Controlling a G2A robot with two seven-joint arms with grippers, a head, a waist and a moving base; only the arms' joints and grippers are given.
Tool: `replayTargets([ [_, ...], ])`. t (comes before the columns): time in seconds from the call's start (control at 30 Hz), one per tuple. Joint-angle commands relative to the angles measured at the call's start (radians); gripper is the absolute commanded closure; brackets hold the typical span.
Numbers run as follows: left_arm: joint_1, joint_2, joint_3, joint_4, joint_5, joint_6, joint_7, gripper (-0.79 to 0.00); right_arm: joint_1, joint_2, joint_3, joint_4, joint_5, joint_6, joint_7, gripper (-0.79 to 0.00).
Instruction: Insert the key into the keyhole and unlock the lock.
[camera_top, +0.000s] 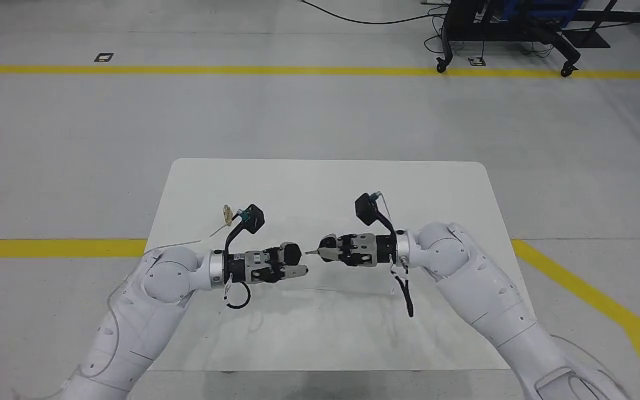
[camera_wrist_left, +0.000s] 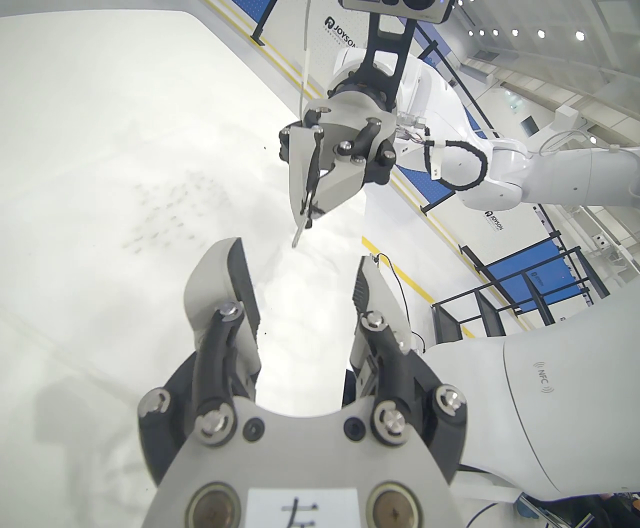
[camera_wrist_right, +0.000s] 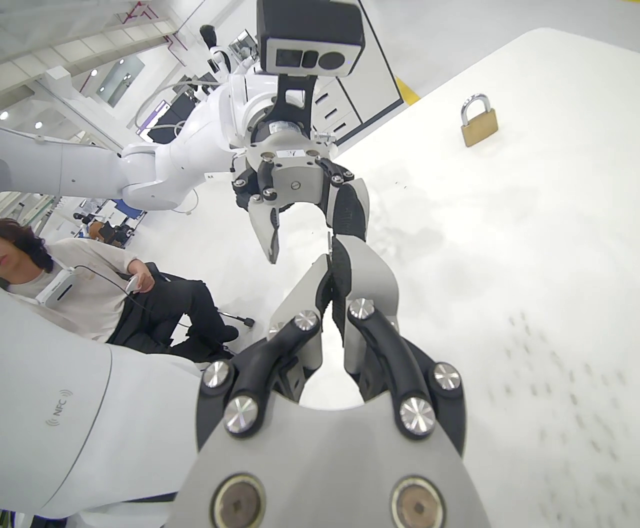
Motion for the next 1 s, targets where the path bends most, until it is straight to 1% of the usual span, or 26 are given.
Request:
replayTargets([
  [0.0,0.0,0.0,0.0,0.0,0.0,0.0,0.0,-0.785,-0.023,0.011,0.04,-0.001,-0.004,-0.027,-0.026,0.0],
  [0.13,0.0,0.0,0.0,0.0,0.0,0.0,0.0,-0.785,-0.08,0.031,0.114,-0.003,-0.008,-0.071,-0.088,0.0],
  [0.2,0.0,0.0,0.0,0.0,0.0,0.0,0.0,-0.785,-0.084,0.033,0.119,-0.002,-0.007,-0.075,-0.092,0.0],
  [0.3,0.023,0.006,-0.038,-0.056,0.077,0.019,0.073,-0.785,-0.084,0.033,0.119,-0.002,-0.007,-0.075,-0.092,0.0],
  [0.37,0.055,0.018,-0.104,-0.104,0.136,0.045,0.109,-0.785,-0.084,0.033,0.119,-0.002,-0.007,-0.075,-0.092,0.0],
  [0.47,0.123,0.042,-0.236,-0.184,0.236,0.121,0.14,-0.785,-0.084,0.033,0.119,-0.002,-0.007,-0.075,-0.092,0.0],
  [0.6,0.216,0.066,-0.409,-0.263,0.357,0.28,0.164,-0.785,-0.084,0.033,0.119,-0.002,-0.007,-0.075,-0.092,0.0],
  [0.7,0.26,0.075,-0.48,-0.289,0.441,0.383,0.168,-0.785,-0.084,0.033,0.119,-0.002,-0.007,-0.075,-0.092,0.0],
  [0.77,0.267,0.078,-0.491,-0.289,0.517,0.448,0.164,-0.785,-0.084,0.033,0.119,-0.002,-0.007,-0.075,-0.092,0.0],
  [0.8,0.263,0.078,-0.484,-0.287,0.562,0.481,0.164,-0.785,-0.084,0.033,0.119,-0.002,-0.007,-0.075,-0.092,0.0],
  [0.87,0.24,0.075,-0.441,-0.269,0.624,0.524,0.159,-0.785,-0.084,0.033,0.119,-0.002,-0.007,-0.075,-0.092,0.0],
  [0.97,0.162,0.068,-0.345,-0.209,0.743,0.584,0.124,-0.785,-0.084,0.033,0.119,-0.002,-0.007,-0.075,-0.092,0.0],
])
